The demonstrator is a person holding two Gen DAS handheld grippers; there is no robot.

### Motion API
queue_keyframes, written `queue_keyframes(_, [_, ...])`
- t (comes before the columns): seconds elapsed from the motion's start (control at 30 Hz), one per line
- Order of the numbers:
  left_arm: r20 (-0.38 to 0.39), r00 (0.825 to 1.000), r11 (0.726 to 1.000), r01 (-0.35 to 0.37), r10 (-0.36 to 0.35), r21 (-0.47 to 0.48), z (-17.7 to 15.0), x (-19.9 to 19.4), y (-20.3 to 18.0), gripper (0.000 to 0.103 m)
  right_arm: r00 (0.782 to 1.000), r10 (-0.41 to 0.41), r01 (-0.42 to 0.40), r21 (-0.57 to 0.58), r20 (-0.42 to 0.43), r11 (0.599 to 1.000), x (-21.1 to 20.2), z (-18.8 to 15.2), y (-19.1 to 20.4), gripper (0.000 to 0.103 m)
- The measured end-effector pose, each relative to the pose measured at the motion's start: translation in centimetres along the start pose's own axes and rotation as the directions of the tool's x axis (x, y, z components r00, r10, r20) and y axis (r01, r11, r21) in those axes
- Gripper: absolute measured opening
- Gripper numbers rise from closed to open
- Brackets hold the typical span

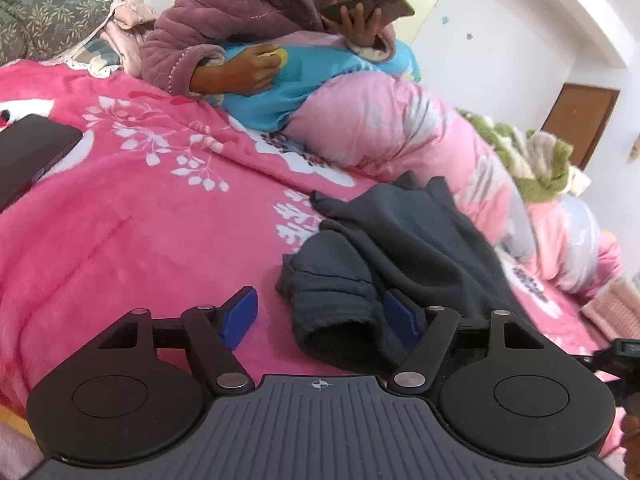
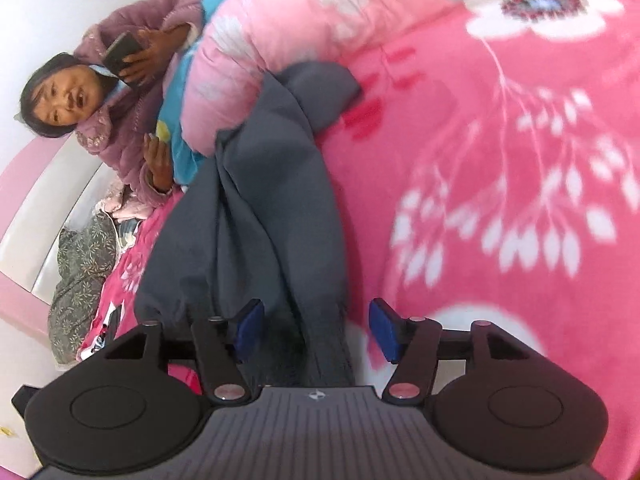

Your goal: Fold clothes

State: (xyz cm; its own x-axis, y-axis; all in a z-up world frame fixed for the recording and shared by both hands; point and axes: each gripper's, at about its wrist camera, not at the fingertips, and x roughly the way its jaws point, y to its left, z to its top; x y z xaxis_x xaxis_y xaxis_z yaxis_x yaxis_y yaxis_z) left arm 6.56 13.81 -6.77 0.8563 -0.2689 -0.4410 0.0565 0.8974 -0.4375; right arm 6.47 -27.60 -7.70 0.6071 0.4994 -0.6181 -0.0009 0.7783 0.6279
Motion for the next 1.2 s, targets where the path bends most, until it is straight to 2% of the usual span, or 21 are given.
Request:
queue_keyframes(0.13, [-0.037,0.998,0.998,-0.059,0.06,0.024,0.3,1.5,-0.4,0.045,0.998,0.06,-0.06,0.029,-0.024,0.998,1.1,-0.6,-0.3,0.062])
queue_keyframes(0.2, [-0.059,0.993,0.994,-0.095,0.098,0.058,0.6,1.8,-1.3,0.03,0.997,0.07,-0.069,0.017,-0.027,0.997,1.5,-0.6,0.0,0.062])
queue_keyframes(0.23, [-0.07,0.991,0.991,-0.112,0.117,0.068,0.6,1.9,-1.7,0.028,0.997,0.076,-0.076,0.011,-0.028,0.997,1.6,-0.6,0.1,0.061])
queue_keyframes(0.3, [-0.099,0.985,0.988,-0.136,0.143,0.078,0.8,1.7,-2.5,0.018,0.996,0.086,-0.086,0.001,-0.038,0.996,2.0,-0.8,0.4,0.048])
queue_keyframes(0.33, [-0.114,0.982,0.987,-0.143,0.151,0.078,0.8,1.6,-2.9,0.017,0.997,0.072,-0.073,-0.016,-0.035,0.997,2.0,-1.0,0.6,0.044])
queue_keyframes(0.4, [-0.144,0.977,0.986,-0.148,0.158,0.08,0.7,1.2,-3.6,0.014,0.998,0.066,-0.067,-0.038,-0.023,0.997,1.9,-1.4,0.9,0.017])
queue_keyframes(0.47, [-0.186,0.973,0.989,-0.121,0.136,0.089,0.2,0.6,-4.8,0.014,0.992,0.122,-0.122,0.016,-0.007,0.992,1.6,-1.6,0.2,0.013])
queue_keyframes(0.57, [-0.25,0.964,0.992,-0.067,0.091,0.103,-0.7,-0.1,-6.8,0.013,0.975,0.206,-0.213,0.094,0.08,0.973,-0.3,-1.3,-1.3,0.011])
queue_keyframes(0.7, [-0.326,0.945,0.996,0.057,-0.03,0.073,-2.4,-0.2,-10.9,0.013,0.924,0.3,-0.343,0.167,0.236,0.925,-4.6,-0.9,-4.2,0.01])
queue_keyframes(0.8, [-0.374,0.914,0.976,0.199,-0.154,0.085,-3.5,0.3,-15.7,0.013,0.884,0.318,-0.396,0.185,0.342,0.9,-8.9,-0.9,-6.8,0.01])
queue_keyframes(0.9, [-0.433,0.852,0.927,0.365,-0.294,0.088,-4.7,1.0,-21.2,0.013,0.845,0.291,-0.404,0.181,0.448,0.896,-14.3,-1.0,-9.3,0.01])
queue_keyframes(0.97, [-0.47,0.796,0.878,0.472,-0.382,0.086,-5.4,1.3,-25.0,0.013,0.814,0.25,-0.391,0.176,0.524,0.903,-18.9,-1.1,-10.8,0.01])
queue_keyframes(1.0, [-0.488,0.762,0.847,0.524,-0.424,0.082,-5.7,1.5,-27.0,0.013,0.796,0.224,-0.376,0.17,0.562,0.911,-21.2,-1.3,-11.3,0.01])
queue_keyframes(1.07, [-0.515,0.682,0.774,0.631,-0.518,0.056,-6.0,1.3,-30.5,0.013,0.756,0.172,-0.345,0.161,0.632,0.925,-26.0,-1.7,-12.3,0.01])
queue_keyframes(1.13, [-0.517,0.614,0.706,0.708,-0.596,0.028,-5.9,0.6,-32.6,0.013,0.715,0.125,-0.304,0.145,0.687,0.942,-30.7,-1.9,-12.5,0.01])
queue_keyframes(1.2, [-0.517,0.539,0.629,0.777,-0.665,0.0,-5.8,-0.1,-34.6,0.013,0.671,0.084,-0.254,0.122,0.736,0.959,-34.8,-2.4,-11.9,0.01])
